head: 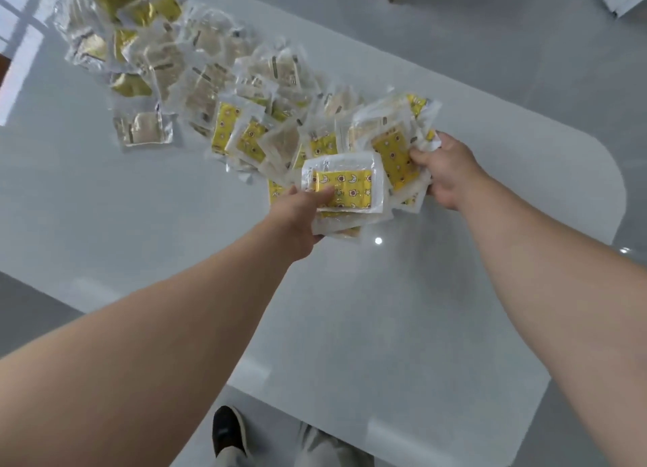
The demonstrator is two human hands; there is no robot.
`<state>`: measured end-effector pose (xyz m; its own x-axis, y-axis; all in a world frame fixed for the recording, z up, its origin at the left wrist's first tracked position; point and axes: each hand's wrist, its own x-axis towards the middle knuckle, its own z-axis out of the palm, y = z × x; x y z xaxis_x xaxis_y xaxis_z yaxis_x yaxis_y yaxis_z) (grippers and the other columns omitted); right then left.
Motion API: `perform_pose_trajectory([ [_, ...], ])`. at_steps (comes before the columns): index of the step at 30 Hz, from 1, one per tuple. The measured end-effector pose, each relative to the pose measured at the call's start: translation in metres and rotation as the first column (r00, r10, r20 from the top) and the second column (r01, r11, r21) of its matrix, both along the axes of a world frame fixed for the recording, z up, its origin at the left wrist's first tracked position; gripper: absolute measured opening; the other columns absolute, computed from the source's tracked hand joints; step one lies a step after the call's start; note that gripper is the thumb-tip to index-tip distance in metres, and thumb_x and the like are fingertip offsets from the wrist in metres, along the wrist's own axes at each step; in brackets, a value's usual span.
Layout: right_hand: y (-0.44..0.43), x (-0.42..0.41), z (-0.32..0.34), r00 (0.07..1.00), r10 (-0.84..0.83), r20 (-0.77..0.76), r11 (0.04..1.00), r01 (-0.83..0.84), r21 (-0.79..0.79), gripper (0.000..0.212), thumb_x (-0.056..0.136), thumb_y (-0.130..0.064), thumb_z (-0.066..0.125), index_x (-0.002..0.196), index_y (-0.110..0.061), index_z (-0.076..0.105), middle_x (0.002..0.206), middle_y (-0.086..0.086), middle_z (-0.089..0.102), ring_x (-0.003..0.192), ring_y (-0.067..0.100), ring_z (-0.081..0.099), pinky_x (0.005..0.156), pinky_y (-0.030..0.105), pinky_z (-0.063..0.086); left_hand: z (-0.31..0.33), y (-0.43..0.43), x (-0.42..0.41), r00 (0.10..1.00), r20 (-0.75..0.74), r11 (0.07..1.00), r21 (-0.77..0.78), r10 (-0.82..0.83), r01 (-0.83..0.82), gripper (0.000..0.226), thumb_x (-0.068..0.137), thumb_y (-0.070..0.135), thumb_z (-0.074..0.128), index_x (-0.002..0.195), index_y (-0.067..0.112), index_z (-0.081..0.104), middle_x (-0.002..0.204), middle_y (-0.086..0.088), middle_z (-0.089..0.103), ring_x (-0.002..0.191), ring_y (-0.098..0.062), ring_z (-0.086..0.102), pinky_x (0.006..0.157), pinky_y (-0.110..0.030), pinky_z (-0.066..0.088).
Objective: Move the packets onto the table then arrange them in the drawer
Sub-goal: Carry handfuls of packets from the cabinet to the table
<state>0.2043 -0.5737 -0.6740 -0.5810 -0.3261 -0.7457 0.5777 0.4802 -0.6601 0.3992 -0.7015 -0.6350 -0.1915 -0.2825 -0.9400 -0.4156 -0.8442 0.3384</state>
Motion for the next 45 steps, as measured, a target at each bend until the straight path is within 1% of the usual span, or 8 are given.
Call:
perform_pose_trajectory([
  [5,-0.001,-0.017,-0.022,0.924,0.277,-0.263,0.948,-0.217,0.233,0.024,0.092,-0.016,0.07,0.113,-0.026,0.068,0.114,0.001,0.072,0.105,0.023,0.069,0.096,0.044,0.057,-0.023,0.007,-0.024,0.997,0.08,0.993,-0.121,-0.001,0.011,0.044,0.085,0.016,0.08,0.124,0.025,0.06,0.114,0.001,0.07,0.096,-0.022,0.07,0.081,-0.042,0.06],
  [8,0.0,-0.015,-0.026,0.834,0.391,-0.39,0.892,-0.239,0.384,0.031,0.089,-0.026,0.071,0.118,-0.017,0.066,0.112,0.003,0.068,0.101,0.023,0.066,0.085,0.033,0.054,-0.031,0.016,-0.031,0.98,0.195,0.956,-0.28,-0.027,0.082,0.061,0.087,0.024,0.078,0.14,0.027,0.049,0.131,0.004,0.061,0.112,-0.022,0.062,0.091,-0.044,0.056],
  [13,0.0,-0.004,-0.031,0.795,0.492,-0.356,0.788,-0.232,0.571,0.056,0.091,-0.038,0.072,0.135,-0.01,0.052,0.137,0.014,0.046,0.114,0.03,0.058,0.085,0.031,0.046,-0.043,0.031,-0.036,0.895,0.414,0.791,-0.487,-0.165,0.371,0.066,0.084,0.035,0.079,0.142,0.021,0.051,0.14,-0.002,0.053,0.122,-0.027,0.057,0.103,-0.044,0.05],
  [20,0.022,0.011,0.0,0.845,0.466,-0.262,0.727,-0.198,0.657,0.06,0.095,-0.043,0.065,0.142,-0.011,0.044,0.144,0.014,0.037,0.133,0.034,0.044,0.102,0.045,0.045,-0.012,0.032,-0.036,0.64,0.703,0.577,-0.396,-0.31,0.714,0.086,0.078,0.067,0.07,0.142,0.016,0.045,0.144,-0.007,0.041,0.135,-0.03,0.041,0.106,-0.048,0.04],
  [26,0.074,0.048,0.091,0.874,0.392,-0.287,0.859,-0.236,0.455,0.04,0.097,-0.038,0.062,0.129,-0.014,0.057,0.132,0.011,0.053,0.112,0.03,0.059,0.089,0.034,0.05,0.098,0.086,0.007,0.877,0.412,0.724,-0.523,-0.247,0.449,0.051,0.087,0.052,0.069,0.123,0.019,0.056,0.115,0.003,0.062,0.099,-0.019,0.064,0.083,-0.039,0.056],
  [32,0.139,0.11,0.21,0.906,0.278,-0.319,0.96,-0.253,0.119,0.016,0.098,-0.032,0.063,0.097,-0.016,0.063,0.086,-0.004,0.06,0.087,0.022,0.06,0.075,0.034,0.047,0.236,0.193,0.1,0.934,0.206,0.798,-0.485,-0.293,0.357,0.016,0.095,0.031,0.064,0.102,0.016,0.064,0.094,-0.001,0.069,0.066,-0.012,0.067,0.063,-0.028,0.051],
  [40,0.25,0.209,0.343,0.825,0.403,-0.396,0.9,-0.437,0.005,0.018,0.101,-0.032,0.058,0.09,-0.019,0.064,0.083,-0.002,0.062,0.082,0.02,0.062,0.074,0.038,0.053,0.334,0.297,0.19,0.97,0.109,0.724,-0.649,-0.218,0.235,0.012,0.097,0.03,0.061,0.099,0.018,0.065,0.088,0.0,0.069,0.064,-0.011,0.063,0.061,-0.027,0.048],
  [45,0.319,0.23,0.415,0.627,0.569,-0.531,0.787,-0.603,0.131,0.025,0.103,-0.04,0.051,0.096,-0.02,0.063,0.087,-0.006,0.065,0.084,0.013,0.065,0.065,0.026,0.049,0.396,0.355,0.224,0.956,0.192,0.569,-0.771,-0.222,0.287,0.014,0.096,0.037,0.06,0.095,0.024,0.064,0.082,0.004,0.068,0.063,-0.007,0.064,0.061,-0.027,0.045],
])
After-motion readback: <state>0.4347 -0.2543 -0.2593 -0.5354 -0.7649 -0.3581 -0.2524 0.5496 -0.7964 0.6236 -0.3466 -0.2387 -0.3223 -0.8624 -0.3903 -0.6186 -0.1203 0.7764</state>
